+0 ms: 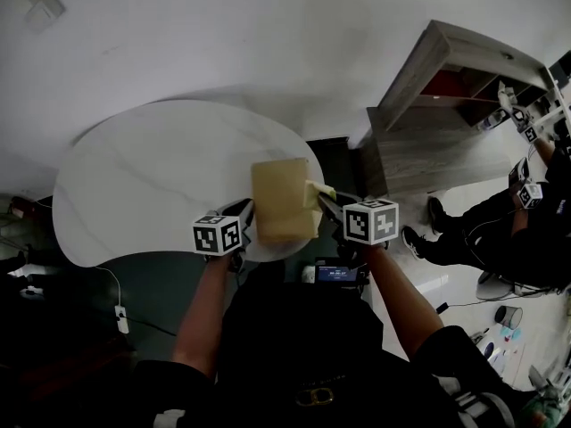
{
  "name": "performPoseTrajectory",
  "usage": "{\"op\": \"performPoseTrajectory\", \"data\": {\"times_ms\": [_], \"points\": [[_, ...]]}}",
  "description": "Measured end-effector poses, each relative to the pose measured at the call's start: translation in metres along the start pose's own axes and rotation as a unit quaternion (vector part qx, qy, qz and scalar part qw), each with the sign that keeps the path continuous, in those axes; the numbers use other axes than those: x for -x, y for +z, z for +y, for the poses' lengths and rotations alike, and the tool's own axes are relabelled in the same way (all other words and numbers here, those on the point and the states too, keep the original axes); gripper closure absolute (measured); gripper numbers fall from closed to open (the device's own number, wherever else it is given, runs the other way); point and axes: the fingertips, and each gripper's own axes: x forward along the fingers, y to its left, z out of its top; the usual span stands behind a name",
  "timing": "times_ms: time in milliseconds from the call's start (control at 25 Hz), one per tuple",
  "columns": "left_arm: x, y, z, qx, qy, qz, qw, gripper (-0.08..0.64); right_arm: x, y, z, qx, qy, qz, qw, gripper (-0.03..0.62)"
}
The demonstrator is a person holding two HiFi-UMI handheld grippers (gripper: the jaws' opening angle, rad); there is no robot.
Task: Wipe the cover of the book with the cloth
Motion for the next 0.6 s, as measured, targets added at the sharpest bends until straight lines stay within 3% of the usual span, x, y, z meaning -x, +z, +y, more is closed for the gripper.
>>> {"op": "performPoseTrajectory", "data": {"times_ms": [200,360,440,600], "points": [[0.027,0.013,-0.034,-0.019,-0.031,-0.07,0.9969,0.546,0.023,0.019,-0.002,0.05,-0.004,-0.05,0.998,0.505],[0.054,0.009,-0.057,-0.044,-0.019,-0.124,0.9911,0.546,0.041,0.017,-0.004,0.103,-0.013,-0.057,0.993,0.505],[0.063,-0.002,-0.067,-0.073,-0.009,-0.132,0.9885,0.546,0.048,0.016,-0.007,0.125,-0.022,-0.06,0.99,0.505],[0.077,-0.034,-0.081,-0.148,0.01,-0.107,0.9831,0.546,0.06,0.003,-0.002,0.14,-0.036,-0.069,0.987,0.505]]}}
